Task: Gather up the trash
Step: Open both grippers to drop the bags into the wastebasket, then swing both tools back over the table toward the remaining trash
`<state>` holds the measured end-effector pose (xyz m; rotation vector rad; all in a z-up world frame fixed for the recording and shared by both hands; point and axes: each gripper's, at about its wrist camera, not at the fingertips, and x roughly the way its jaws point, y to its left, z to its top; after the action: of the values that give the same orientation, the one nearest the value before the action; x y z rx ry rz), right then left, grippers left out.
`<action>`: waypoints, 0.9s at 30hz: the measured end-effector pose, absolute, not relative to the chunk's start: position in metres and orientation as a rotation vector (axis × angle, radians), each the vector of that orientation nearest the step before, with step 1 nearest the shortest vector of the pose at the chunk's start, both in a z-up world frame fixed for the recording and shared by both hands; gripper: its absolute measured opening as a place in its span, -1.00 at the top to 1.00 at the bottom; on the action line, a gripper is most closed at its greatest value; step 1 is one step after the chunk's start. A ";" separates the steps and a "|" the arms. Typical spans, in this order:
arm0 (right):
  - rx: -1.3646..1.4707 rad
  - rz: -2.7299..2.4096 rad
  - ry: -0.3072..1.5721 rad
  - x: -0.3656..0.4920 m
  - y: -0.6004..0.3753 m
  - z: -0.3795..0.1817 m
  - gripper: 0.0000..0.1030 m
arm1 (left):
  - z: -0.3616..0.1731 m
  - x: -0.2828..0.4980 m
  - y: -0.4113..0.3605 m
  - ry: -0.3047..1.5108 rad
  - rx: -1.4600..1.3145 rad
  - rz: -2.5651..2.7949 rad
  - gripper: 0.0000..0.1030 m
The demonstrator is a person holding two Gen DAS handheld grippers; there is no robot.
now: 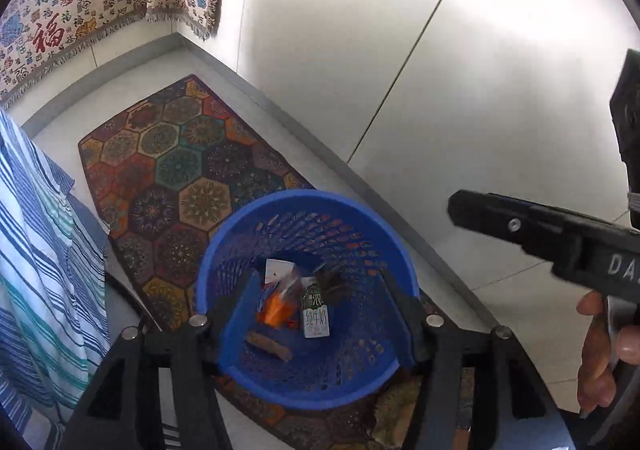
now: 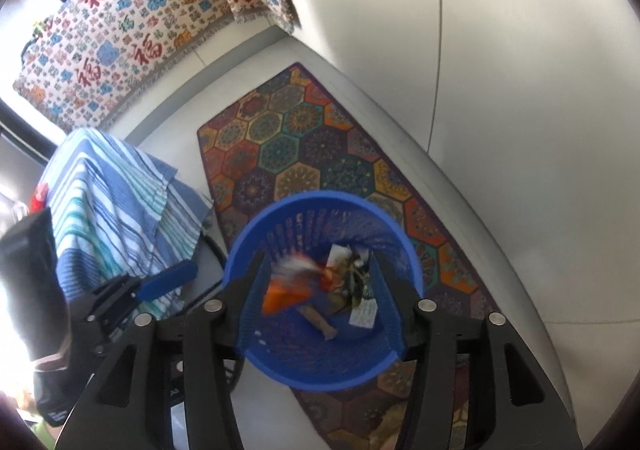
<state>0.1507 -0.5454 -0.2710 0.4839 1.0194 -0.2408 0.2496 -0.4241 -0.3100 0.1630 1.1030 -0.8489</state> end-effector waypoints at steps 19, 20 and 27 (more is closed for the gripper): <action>0.254 -0.325 0.818 0.150 -0.485 -0.210 -0.87 | -0.210 0.177 -0.243 0.901 0.167 -0.688 -0.24; 0.241 -0.306 0.802 0.149 -0.472 -0.206 -0.88 | -0.210 0.174 -0.226 0.905 0.172 -0.662 -0.24; 0.126 -0.098 0.743 0.141 -0.359 -0.195 -0.91 | -0.216 0.164 -0.092 0.926 0.155 -0.430 -0.24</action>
<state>0.1408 -0.3594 -0.1953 0.1257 0.7432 -0.0976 0.1641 -0.0916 -0.2164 0.1553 0.9261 -0.4302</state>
